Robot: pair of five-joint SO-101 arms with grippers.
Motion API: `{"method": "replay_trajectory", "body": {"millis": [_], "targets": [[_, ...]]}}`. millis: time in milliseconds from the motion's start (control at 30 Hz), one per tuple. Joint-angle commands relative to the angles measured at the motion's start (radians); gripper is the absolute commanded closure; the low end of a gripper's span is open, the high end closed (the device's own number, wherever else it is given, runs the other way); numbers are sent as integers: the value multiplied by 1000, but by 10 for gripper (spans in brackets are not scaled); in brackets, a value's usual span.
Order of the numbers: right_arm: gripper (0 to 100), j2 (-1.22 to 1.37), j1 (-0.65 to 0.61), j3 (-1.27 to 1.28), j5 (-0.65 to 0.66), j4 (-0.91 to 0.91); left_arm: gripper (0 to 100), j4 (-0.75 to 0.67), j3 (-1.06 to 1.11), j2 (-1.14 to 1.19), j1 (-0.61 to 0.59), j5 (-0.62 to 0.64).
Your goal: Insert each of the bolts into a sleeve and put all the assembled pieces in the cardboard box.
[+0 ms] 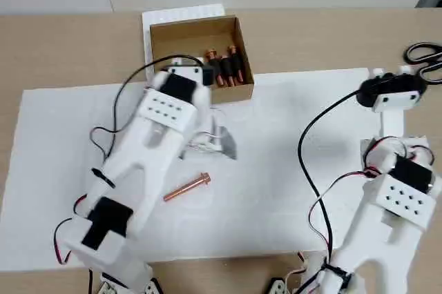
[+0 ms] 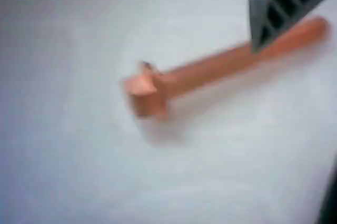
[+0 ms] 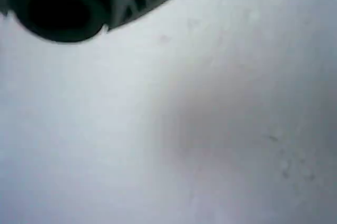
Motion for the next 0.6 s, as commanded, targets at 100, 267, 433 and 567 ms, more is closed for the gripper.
{"method": "replay_trajectory", "body": {"millis": [100, 267, 433, 567], "targets": [[995, -42, -27, -8, -9, -22, 626, 15, 1, 2, 64, -523], [995, -42, -22, -3, -5, -19, 626, 18, -2, -2, 89, -589], [995, -42, -22, -3, -9, -22, 626, 20, 33, -31, 41, -651], [995, -33, -27, -3, -12, -25, 626, 18, 108, -66, -3, -717]]}}
